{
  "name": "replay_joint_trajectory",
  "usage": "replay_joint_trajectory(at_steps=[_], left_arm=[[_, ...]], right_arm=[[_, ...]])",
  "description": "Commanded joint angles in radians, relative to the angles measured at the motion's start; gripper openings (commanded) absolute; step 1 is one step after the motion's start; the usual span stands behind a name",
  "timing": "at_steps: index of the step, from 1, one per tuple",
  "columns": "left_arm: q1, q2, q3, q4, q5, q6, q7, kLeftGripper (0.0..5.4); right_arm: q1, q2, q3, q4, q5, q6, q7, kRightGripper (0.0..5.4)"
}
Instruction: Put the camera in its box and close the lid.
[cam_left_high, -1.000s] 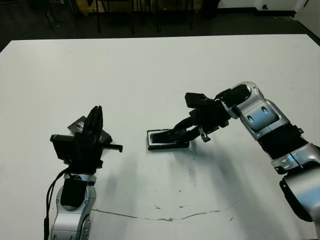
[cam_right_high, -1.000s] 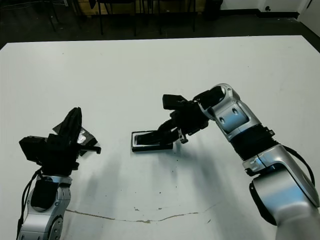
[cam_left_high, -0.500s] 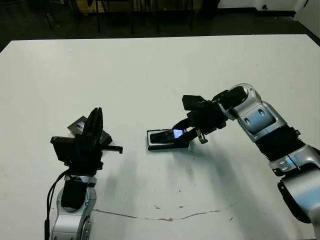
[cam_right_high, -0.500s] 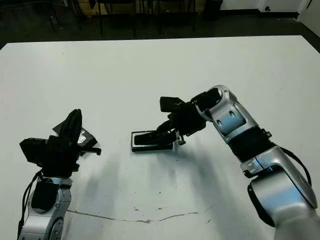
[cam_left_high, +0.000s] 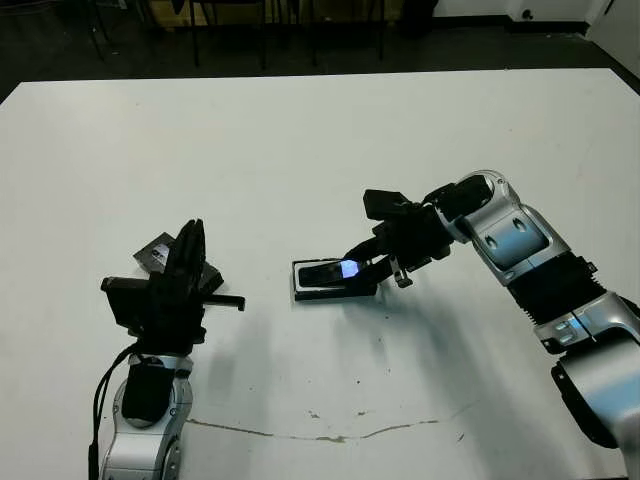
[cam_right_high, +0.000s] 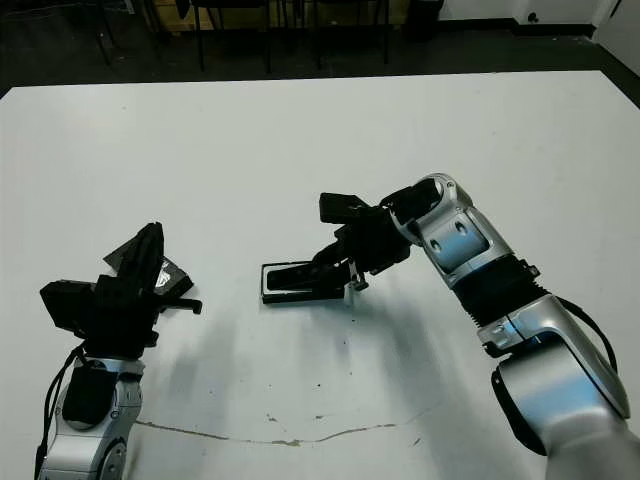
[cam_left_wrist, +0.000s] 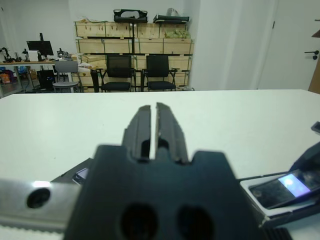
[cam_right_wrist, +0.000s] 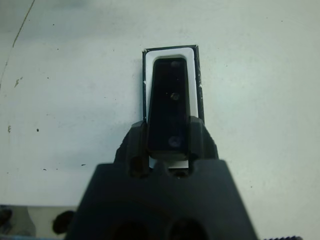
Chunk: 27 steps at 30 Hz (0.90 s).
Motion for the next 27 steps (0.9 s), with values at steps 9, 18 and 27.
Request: replay_joint_trajectory(at_steps=[9, 18, 27], left_arm=[[0.013, 0.001, -0.008, 0.006, -0.004, 0.024, -0.001, 0.00], [0.005, 0.006, -0.007, 0.020, -0.009, 0.013, -0.007, 0.00], [0.002, 0.009, 0.000, 0.020, -0.009, 0.015, -0.008, 0.00]], right_arm=[[-0.023, -0.028, -0.082, 0.093, 0.043, -0.288, 0.056, 2.17], [-0.006, -0.078, -0.146, 0.019, 0.046, -0.212, 0.020, 3.72], [0.055, -0.081, -0.265, -0.100, 0.114, -0.028, -0.121, 5.30]])
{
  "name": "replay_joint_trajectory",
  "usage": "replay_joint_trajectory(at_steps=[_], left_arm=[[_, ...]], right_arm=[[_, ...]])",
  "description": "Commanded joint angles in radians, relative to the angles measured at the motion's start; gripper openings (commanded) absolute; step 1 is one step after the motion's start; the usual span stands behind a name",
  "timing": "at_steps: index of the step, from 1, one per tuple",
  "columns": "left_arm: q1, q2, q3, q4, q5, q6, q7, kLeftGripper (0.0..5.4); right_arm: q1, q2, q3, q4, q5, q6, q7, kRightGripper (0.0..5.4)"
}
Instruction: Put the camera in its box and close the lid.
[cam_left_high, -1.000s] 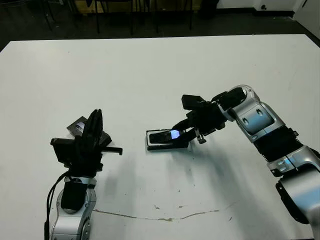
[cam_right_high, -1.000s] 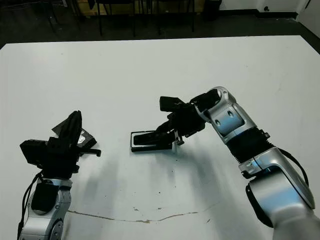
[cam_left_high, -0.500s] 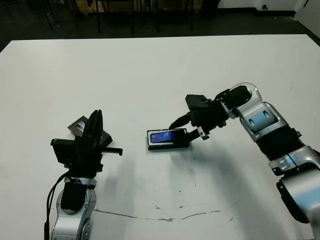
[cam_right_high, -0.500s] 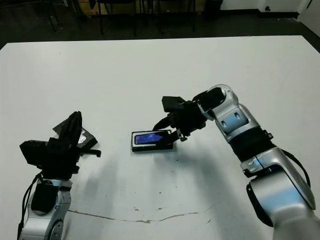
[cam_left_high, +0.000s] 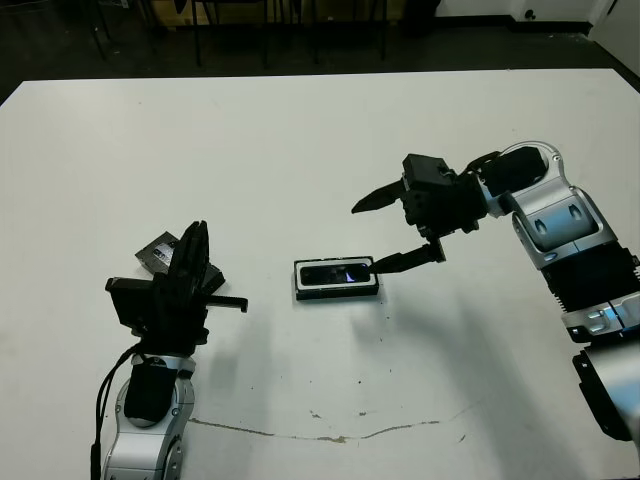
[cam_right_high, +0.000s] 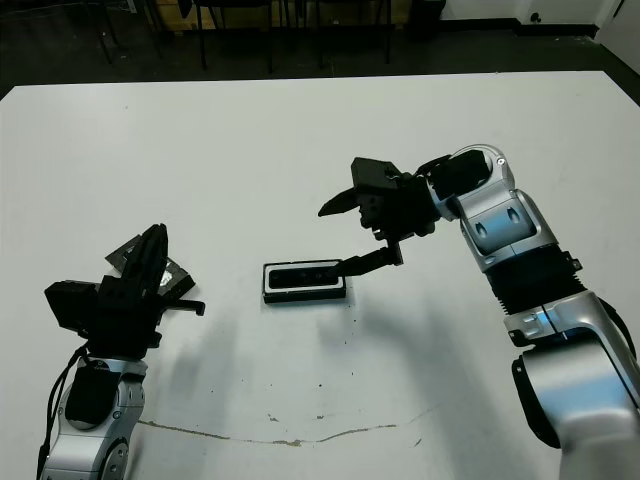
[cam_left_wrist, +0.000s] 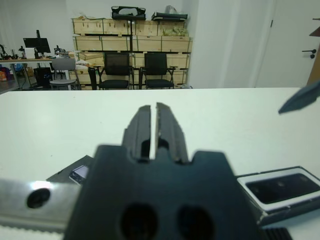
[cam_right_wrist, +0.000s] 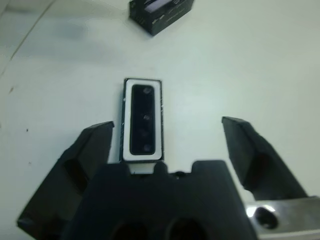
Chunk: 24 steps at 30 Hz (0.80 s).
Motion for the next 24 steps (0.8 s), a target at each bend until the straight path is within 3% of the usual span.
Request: replay_joint_trajectory(at_steps=[1, 4, 9, 13, 16, 24], left_arm=[[0.006, 0.008, 0.009, 0.010, -0.003, 0.011, -0.002, 0.00], [0.006, 0.009, 0.019, 0.016, -0.007, -0.005, -0.003, 0.00], [0.009, 0.021, 0.043, 0.023, -0.008, -0.057, -0.013, 0.00], [0.034, 0.038, 0.080, -0.030, -0.029, -0.052, -0.025, 0.00], [0.056, 0.060, 0.118, -0.096, -0.058, -0.016, -0.037, 0.00], [0.097, 0.175, 0.307, -0.291, -0.163, 0.103, -0.077, 0.00]], right_arm=[[0.082, -0.004, -0.101, -0.115, 0.035, 0.152, -0.167, 5.39], [0.188, 0.015, -0.200, -0.265, 0.054, 0.179, -0.350, 5.39], [0.337, 0.015, -0.269, -0.441, 0.063, 0.097, -0.503, 5.39], [0.487, 0.081, -0.335, -0.616, 0.118, 0.213, -0.682, 5.16], [0.551, 0.110, -0.341, -0.687, 0.127, 0.273, -0.780, 4.70], [0.629, 0.162, -0.325, -0.701, 0.123, 0.153, -0.879, 3.21]])
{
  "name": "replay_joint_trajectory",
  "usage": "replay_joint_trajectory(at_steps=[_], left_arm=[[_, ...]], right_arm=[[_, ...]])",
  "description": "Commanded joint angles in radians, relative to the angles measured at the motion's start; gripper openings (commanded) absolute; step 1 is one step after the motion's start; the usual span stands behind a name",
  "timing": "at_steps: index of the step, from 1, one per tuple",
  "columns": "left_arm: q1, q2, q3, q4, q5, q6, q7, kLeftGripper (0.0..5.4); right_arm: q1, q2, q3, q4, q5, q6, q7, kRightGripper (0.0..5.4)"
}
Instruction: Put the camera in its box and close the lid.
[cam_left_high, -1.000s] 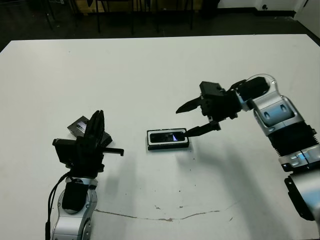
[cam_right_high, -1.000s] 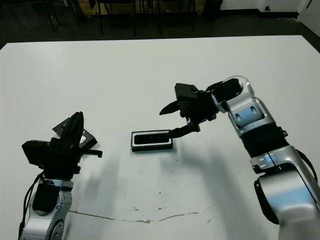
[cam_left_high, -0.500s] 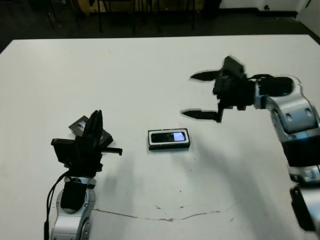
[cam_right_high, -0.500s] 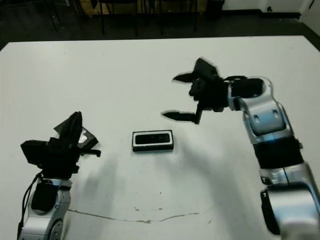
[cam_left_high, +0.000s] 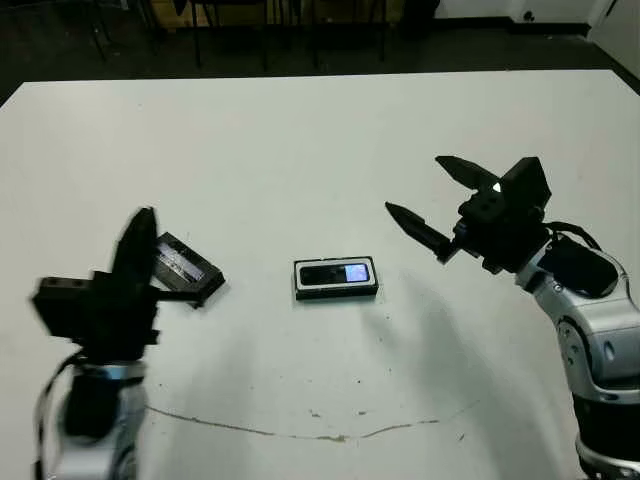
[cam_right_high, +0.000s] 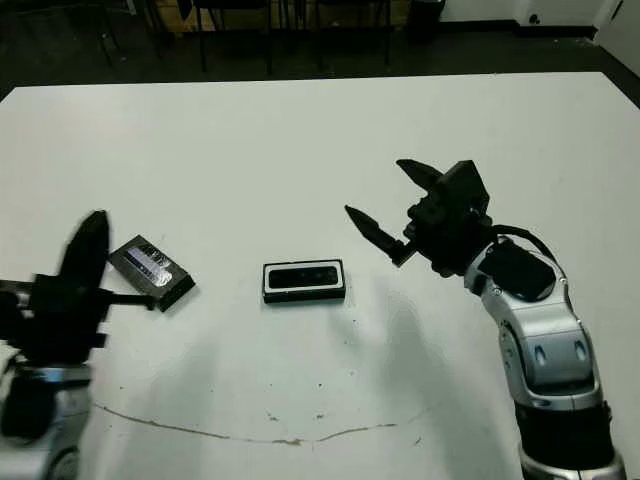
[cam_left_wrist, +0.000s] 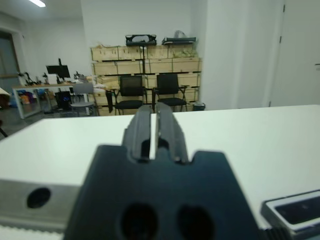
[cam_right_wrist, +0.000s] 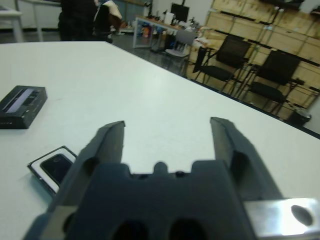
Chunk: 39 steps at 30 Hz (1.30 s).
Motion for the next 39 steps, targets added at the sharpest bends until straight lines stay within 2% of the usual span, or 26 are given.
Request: replay_joint_trajectory(at_steps=[1, 3, 7, 12, 15, 18, 22, 26, 32, 36, 39], left_arm=[[0.016, 0.067, 0.097, -0.041, -0.037, 0.047, -0.021, 0.00], [0.008, 0.103, 0.162, -0.043, -0.067, 0.081, -0.027, 0.00], [-0.001, 0.164, 0.260, -0.049, -0.071, 0.159, -0.015, 0.00], [-0.007, 0.225, 0.324, -0.036, -0.071, 0.245, -0.026, 0.00], [-0.016, 0.265, 0.347, -0.015, -0.104, 0.292, -0.063, 0.00], [-0.037, 0.347, 0.377, -0.016, -0.191, 0.470, -0.103, 0.00], [-0.089, 0.500, 0.405, 0.041, -0.299, 0.684, -0.207, 0.00], [-0.141, 0.653, 0.363, 0.114, -0.309, 0.794, -0.308, 0.00], [-0.207, 0.849, 0.239, 0.147, -0.289, 0.935, -0.416, 0.00], [-0.234, 0.945, 0.140, 0.204, -0.273, 0.909, -0.549, 0.00], [-0.279, 1.009, 0.053, 0.180, -0.260, 1.001, -0.565, 0.00]], right_arm=[[0.038, 0.026, 0.012, -0.008, -0.002, -0.050, -0.038, 3.04], [0.056, 0.036, 0.020, -0.019, -0.009, -0.071, -0.062, 2.67], [0.093, 0.050, 0.034, -0.053, -0.025, -0.081, -0.113, 1.93], [0.127, 0.062, 0.031, -0.072, -0.016, -0.081, -0.151, 1.01], [0.129, 0.055, 0.026, -0.068, -0.017, -0.089, -0.156, 0.43], [0.125, 0.049, 0.028, -0.062, -0.028, -0.098, -0.163, 0.02], [0.116, 0.040, 0.030, -0.057, -0.031, -0.101, -0.157, 0.02], [0.109, 0.036, 0.029, -0.069, -0.034, -0.090, -0.166, 0.02], [0.100, 0.034, 0.020, -0.095, -0.023, -0.036, -0.181, 0.02], [0.098, 0.037, 0.010, -0.096, -0.009, -0.030, -0.179, 0.02], [0.095, 0.036, 0.008, -0.086, -0.005, -0.046, -0.174, 0.02]])
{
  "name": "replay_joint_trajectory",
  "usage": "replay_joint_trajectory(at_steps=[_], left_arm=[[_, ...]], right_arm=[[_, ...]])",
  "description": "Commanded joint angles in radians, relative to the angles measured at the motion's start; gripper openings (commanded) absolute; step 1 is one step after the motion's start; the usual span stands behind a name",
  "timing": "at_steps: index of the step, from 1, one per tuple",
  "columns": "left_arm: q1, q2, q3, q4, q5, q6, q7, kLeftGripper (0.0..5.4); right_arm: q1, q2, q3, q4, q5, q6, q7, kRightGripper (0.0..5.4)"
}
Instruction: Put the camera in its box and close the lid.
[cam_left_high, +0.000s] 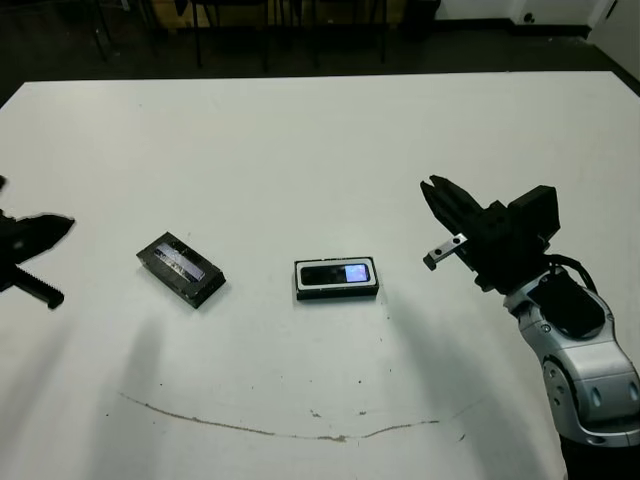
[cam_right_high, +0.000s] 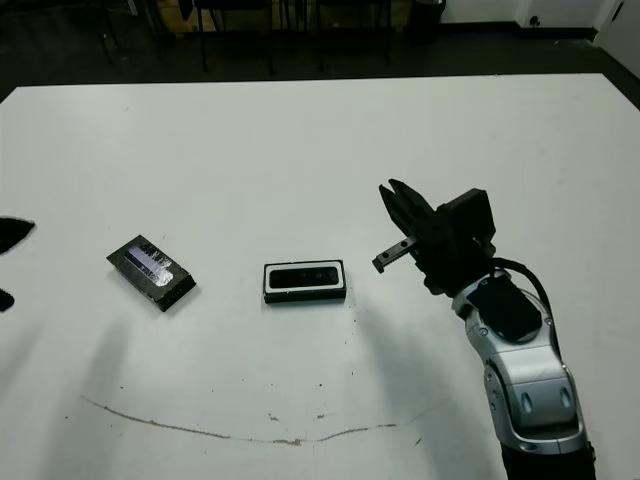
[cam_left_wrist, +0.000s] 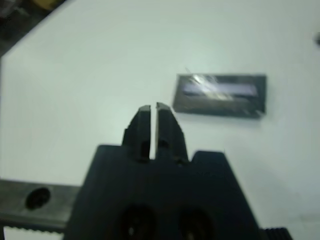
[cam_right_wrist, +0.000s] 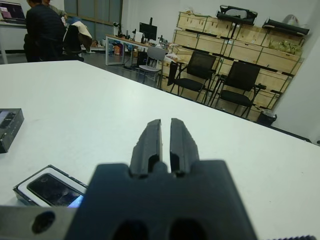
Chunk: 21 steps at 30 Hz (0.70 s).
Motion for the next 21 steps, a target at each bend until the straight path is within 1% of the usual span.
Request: replay_joint_trajectory(at_steps=[1, 3, 4, 9, 12, 15, 21], left_arm=[[-0.055, 0.074, -0.104, -0.023, 0.017, 0.112, -0.014, 0.00], [-0.089, 0.091, -0.157, -0.036, 0.019, 0.156, -0.020, 0.00], [-0.099, 0.092, -0.179, -0.029, 0.021, 0.158, -0.030, 0.00], [-0.143, 0.070, -0.304, 0.041, 0.051, 0.125, -0.076, 0.00], [-0.172, 0.040, -0.358, 0.070, 0.053, 0.136, -0.089, 0.00], [-0.208, 0.019, -0.412, 0.087, 0.051, 0.175, -0.100, 0.00], [-0.248, -0.013, -0.493, 0.127, 0.082, 0.174, -0.106, 0.00]], right_arm=[[-0.005, -0.011, -0.006, 0.012, 0.011, 0.009, 0.003, 0.02], [-0.009, -0.012, -0.008, 0.013, 0.015, 0.016, 0.003, 0.02], [-0.010, -0.013, -0.008, 0.012, 0.014, 0.017, 0.002, 0.02], [-0.012, -0.022, -0.006, 0.015, 0.004, -0.002, 0.006, 0.02], [-0.013, -0.028, -0.006, 0.013, 0.001, 0.001, 0.004, 0.02], [-0.013, -0.026, -0.008, 0.013, 0.007, 0.002, 0.003, 0.02], [-0.016, -0.033, -0.003, 0.002, 0.001, 0.016, -0.001, 0.02]])
